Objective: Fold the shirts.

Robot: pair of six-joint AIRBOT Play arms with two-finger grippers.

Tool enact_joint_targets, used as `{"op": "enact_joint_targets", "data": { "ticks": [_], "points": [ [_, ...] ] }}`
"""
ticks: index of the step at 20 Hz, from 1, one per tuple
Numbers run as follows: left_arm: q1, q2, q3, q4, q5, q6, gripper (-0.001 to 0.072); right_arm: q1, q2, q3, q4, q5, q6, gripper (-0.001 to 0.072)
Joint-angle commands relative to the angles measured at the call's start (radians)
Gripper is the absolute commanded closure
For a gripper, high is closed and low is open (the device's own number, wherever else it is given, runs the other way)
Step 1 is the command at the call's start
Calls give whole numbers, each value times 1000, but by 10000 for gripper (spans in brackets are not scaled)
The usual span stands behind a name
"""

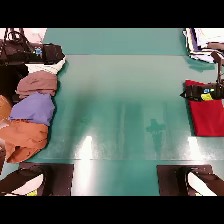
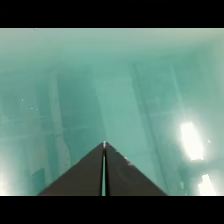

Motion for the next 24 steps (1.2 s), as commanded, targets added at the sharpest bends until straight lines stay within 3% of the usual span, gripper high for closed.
{"op": "enact_joint_targets", "data": {
  "ticks": [1, 12, 16, 17, 18, 21, 24],
  "points": [
    [0, 0, 0, 0, 1, 0, 682, 1, 0, 1, 2, 1, 0, 694],
    [0, 0, 0, 0, 1, 0, 682, 1, 0, 1, 16, 2, 0, 694],
    [0, -2, 0, 16, 59, 19, 678, 1, 0, 1, 16, 1, 0, 694],
    [0, -6, 0, 68, 84, 42, 457, 1, 0, 1, 16, 1, 0, 694],
    [0, -15, 0, 144, 108, 31, 175, 1, 0, 1, 16, 2, 0, 694],
    [39, -82, 0, 345, 122, -34, 155, 1, 0, 1, 16, 2, 1, 695],
    [134, -200, 0, 366, 154, -54, 155, 1, 0, 1, 17, 2, 1, 695]
  ]
}}
